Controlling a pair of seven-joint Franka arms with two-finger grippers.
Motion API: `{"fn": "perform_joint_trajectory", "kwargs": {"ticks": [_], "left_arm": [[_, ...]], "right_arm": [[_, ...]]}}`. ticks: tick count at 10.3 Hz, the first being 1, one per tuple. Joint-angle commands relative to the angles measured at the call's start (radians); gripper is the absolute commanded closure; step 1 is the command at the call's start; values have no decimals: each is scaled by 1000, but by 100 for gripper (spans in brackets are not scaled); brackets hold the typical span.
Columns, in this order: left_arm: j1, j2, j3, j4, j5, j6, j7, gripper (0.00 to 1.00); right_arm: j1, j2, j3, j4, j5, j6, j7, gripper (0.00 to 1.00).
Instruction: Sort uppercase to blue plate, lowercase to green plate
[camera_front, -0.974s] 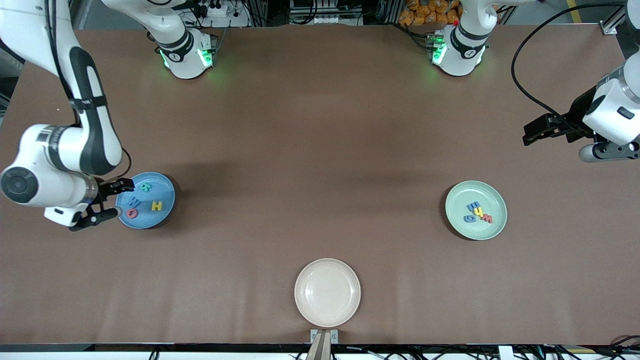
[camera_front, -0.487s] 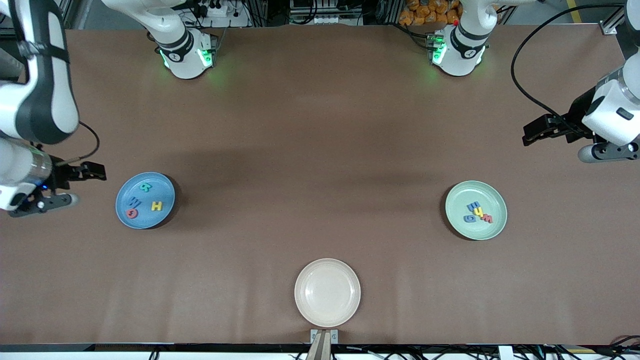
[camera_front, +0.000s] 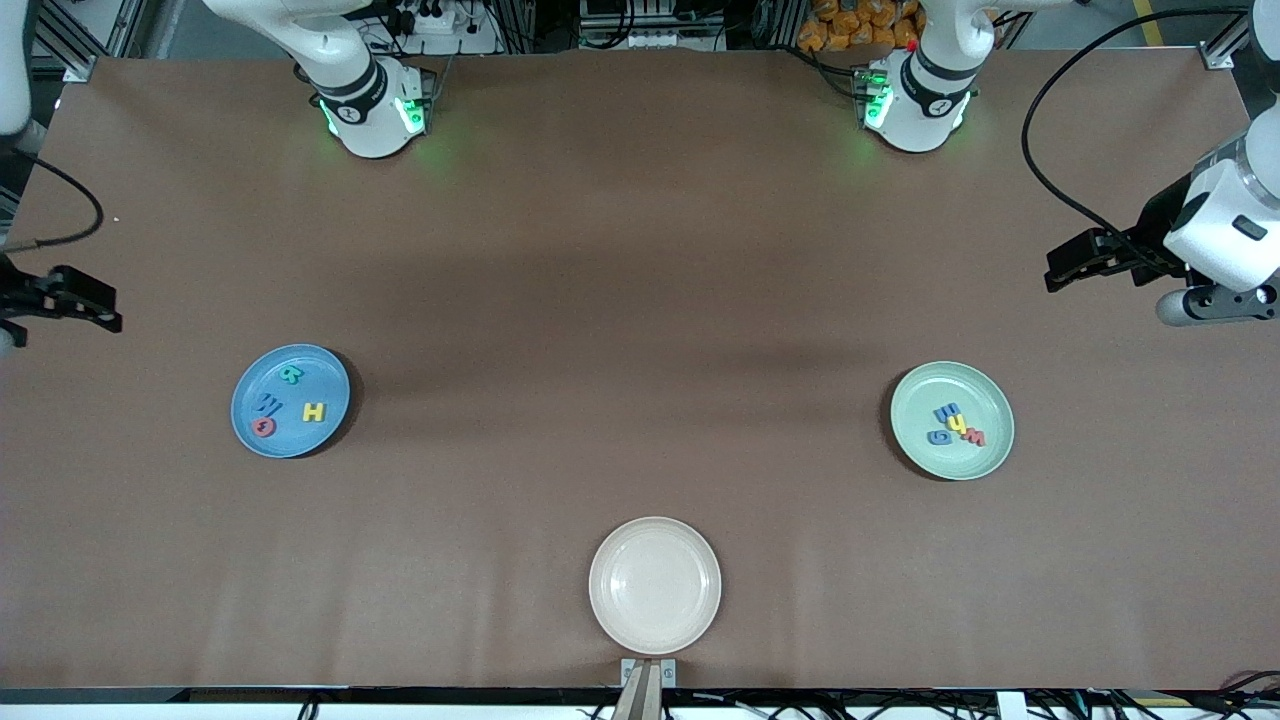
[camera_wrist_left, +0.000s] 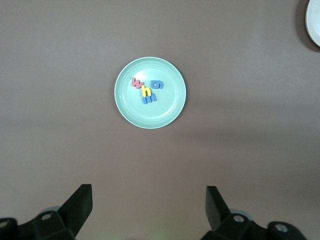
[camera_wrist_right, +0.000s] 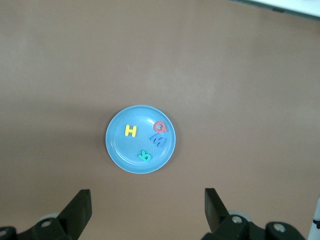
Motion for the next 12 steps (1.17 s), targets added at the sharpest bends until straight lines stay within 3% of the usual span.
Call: {"fn": "perform_joint_trajectory", "kwargs": {"ticks": [1,4,8,10,12], "left_arm": [[0,-6,1,-2,-8,-4,1,0],[-2,-1,1,-2,-8,-4,1,0],[0,-1,1,0,-8,-4,1,0],[0,-1,4,7,-4,-4,15,0],[1,-1,7,20,14,-4,23,0]], "right_arm": [[22,-6,6,56,12,-34,94,0],[16,-11,20,120,14,-140,172,0],[0,-39,31,120,14,-163,218,0],[-16,-42,25,116,102,-163,227,0],[-23,-59,28,102,114,-157,261,0]]}}
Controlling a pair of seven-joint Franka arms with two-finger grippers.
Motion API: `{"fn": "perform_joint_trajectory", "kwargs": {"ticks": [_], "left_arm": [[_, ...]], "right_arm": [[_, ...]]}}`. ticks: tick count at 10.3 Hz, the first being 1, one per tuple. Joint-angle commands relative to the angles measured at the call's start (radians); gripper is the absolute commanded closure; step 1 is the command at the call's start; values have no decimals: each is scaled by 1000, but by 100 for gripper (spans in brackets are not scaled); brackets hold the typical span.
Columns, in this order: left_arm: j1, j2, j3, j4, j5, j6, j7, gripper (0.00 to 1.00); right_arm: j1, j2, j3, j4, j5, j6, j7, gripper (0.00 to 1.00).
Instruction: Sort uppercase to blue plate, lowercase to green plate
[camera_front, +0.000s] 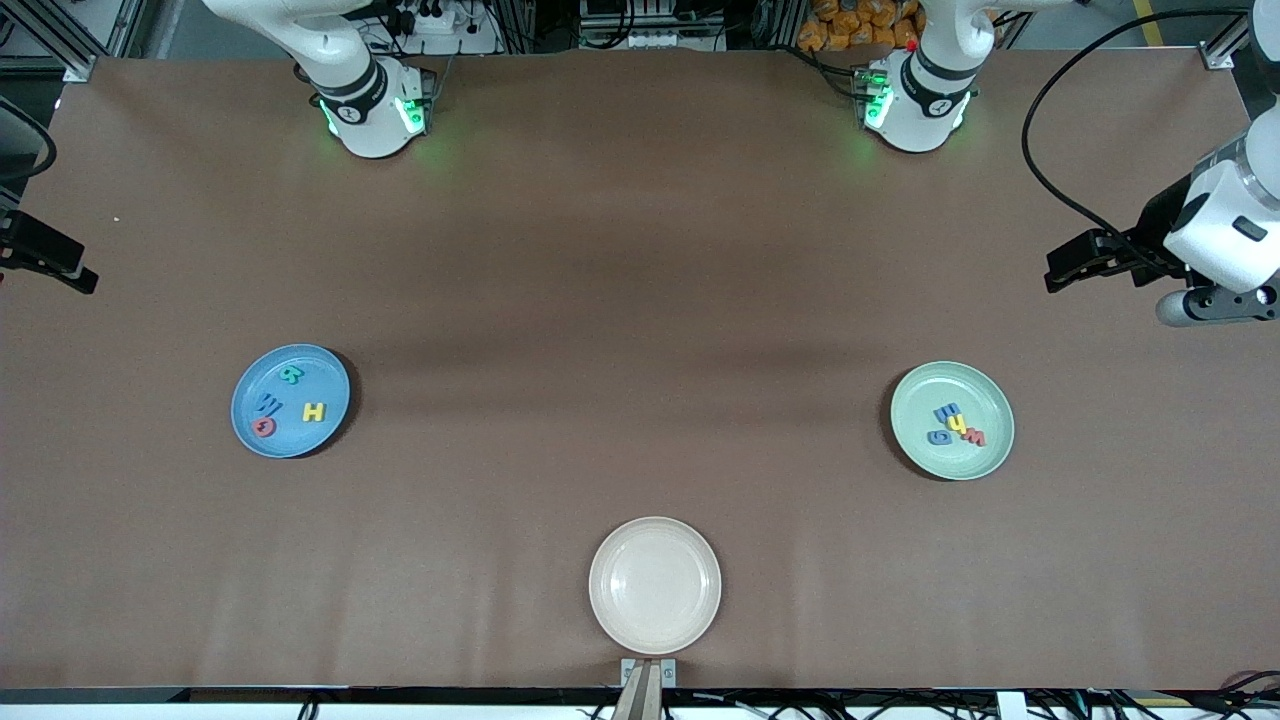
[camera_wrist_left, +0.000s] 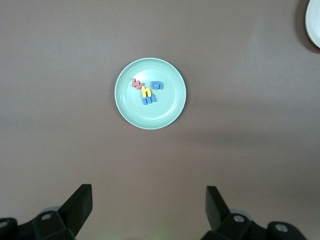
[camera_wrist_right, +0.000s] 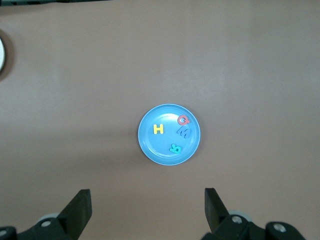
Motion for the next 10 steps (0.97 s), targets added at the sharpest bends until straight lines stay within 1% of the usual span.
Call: {"fn": "perform_joint_trajectory", "kwargs": {"ticks": [1,3,4,5,6,8,10], "left_arm": [[1,0,7,28,22,-5,32,0],[-1,2,7,35,22,-5,32,0],[-1,2,7,37,22,-5,30,0],[-1,5,8,43,22,-5,30,0],[-1,7,8,51,22,-5,30,0],[1,7,8,54,22,-5,30,0],[1,7,8,54,34,-5,30,0]], "right_arm": [[-22,-35,18,-26,20,-5,30,0],[-37,-57,28,-70,13,15,28,0],[-55,-67,45,-86,-11,25,28,0],[-84,-77,88,-103,-60,33,30,0],[-106,-83,108,-119,-74,48,30,0],[-138,-94,134,-149,-72,68,30,0],[-157,-95,157,-150,-72,68,30,0]]}}
